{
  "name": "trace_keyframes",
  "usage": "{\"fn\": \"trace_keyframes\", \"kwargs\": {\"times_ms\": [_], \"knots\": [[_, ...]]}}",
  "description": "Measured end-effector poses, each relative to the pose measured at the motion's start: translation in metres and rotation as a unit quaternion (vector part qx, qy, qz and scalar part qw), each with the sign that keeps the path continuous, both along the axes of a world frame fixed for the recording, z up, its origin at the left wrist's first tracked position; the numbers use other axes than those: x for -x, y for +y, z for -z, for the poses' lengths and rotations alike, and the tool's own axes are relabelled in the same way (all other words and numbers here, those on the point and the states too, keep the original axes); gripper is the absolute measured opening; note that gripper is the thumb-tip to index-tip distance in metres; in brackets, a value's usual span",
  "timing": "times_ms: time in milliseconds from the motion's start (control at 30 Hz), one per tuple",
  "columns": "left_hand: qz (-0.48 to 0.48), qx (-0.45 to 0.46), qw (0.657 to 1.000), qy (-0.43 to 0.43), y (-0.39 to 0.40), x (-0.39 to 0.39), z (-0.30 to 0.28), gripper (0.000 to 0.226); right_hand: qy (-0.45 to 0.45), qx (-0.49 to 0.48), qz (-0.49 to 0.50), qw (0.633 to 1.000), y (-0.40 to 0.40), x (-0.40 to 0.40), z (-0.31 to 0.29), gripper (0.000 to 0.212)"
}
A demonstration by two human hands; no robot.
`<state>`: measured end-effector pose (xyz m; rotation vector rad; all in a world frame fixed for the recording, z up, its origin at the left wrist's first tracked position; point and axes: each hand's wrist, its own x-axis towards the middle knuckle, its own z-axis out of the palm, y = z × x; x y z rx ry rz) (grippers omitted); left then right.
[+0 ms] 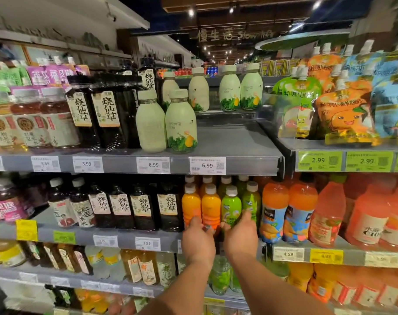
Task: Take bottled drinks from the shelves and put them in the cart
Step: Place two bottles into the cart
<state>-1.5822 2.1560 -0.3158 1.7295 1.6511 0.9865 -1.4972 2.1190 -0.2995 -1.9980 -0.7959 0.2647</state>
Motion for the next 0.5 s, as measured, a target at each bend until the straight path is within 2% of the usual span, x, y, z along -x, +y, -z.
{"fn": "trace_keyframes", "kwargs": {"times_ms": [133,200,267,333,433,500], "knots": [[-0.001,-0.006,1.0,0.001,-0.003,0.014,0.002,0.025,-0.034,0.024,0.005,0.999,-0.01,0.001,0.001,0.06],[0.006,-0.021,1.0,0.023,-0.003,0.023,0.002,0.032,-0.056,0.035,0.018,0.998,-0.017,0.006,-0.002,0.051],[0.016,-0.03,0.998,0.057,-0.005,0.035,-0.002,0.028,-0.094,0.065,0.007,0.993,-0.025,0.014,-0.005,0.039],[0.02,-0.032,0.995,0.095,-0.008,0.051,-0.006,0.025,-0.135,0.108,-0.035,0.984,-0.033,0.023,-0.006,0.037],[0.027,-0.027,0.983,0.181,-0.017,0.09,-0.014,0.04,-0.178,0.149,-0.114,0.966,-0.038,0.043,-0.008,0.04],[0.006,-0.025,0.975,0.22,-0.025,0.126,-0.021,0.042,-0.207,0.164,-0.166,0.95,-0.037,0.062,-0.012,0.044]]}}
